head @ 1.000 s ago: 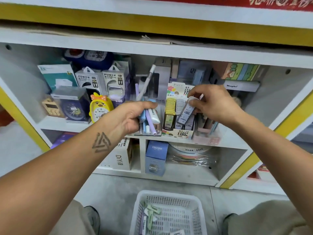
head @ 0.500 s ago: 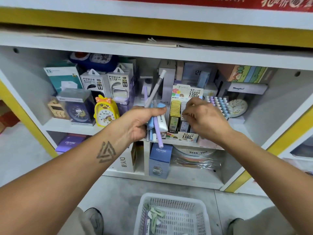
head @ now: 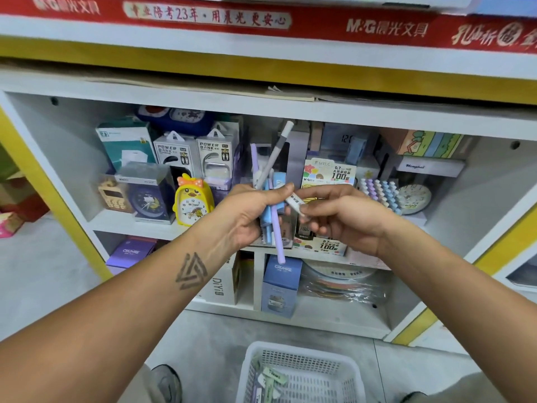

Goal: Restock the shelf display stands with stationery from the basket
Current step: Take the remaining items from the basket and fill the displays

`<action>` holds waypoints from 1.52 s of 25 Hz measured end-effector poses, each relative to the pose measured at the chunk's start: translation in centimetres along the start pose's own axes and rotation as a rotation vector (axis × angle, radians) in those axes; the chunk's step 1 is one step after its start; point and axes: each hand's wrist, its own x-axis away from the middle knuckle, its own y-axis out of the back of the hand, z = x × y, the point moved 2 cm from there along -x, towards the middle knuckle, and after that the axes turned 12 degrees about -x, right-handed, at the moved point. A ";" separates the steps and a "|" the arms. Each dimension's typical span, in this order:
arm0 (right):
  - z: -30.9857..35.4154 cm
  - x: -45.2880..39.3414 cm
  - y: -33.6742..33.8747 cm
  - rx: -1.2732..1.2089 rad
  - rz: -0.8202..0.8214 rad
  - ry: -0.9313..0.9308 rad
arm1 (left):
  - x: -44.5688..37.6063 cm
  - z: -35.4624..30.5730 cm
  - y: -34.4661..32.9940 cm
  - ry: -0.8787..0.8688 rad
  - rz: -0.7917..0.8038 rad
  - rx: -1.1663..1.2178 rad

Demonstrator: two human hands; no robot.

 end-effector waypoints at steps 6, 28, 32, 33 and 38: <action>0.7 -1.6 1.2 0.327 -0.217 0.202 | -0.8 -0.8 4.0 0.040 -0.159 0.007; 1.5 -6.2 -1.5 1.454 -0.149 0.457 | -0.3 0.1 8.0 0.216 -0.036 -0.102; -0.7 -7.2 -1.8 1.573 -0.079 0.405 | -0.1 0.3 7.7 0.218 -0.017 -0.116; -1.0 -7.4 -1.7 1.580 -0.080 0.418 | 0.0 0.4 7.8 0.219 -0.012 -0.120; -1.3 -7.7 -1.9 1.569 -0.074 0.447 | 0.3 0.4 8.2 0.219 -0.009 -0.121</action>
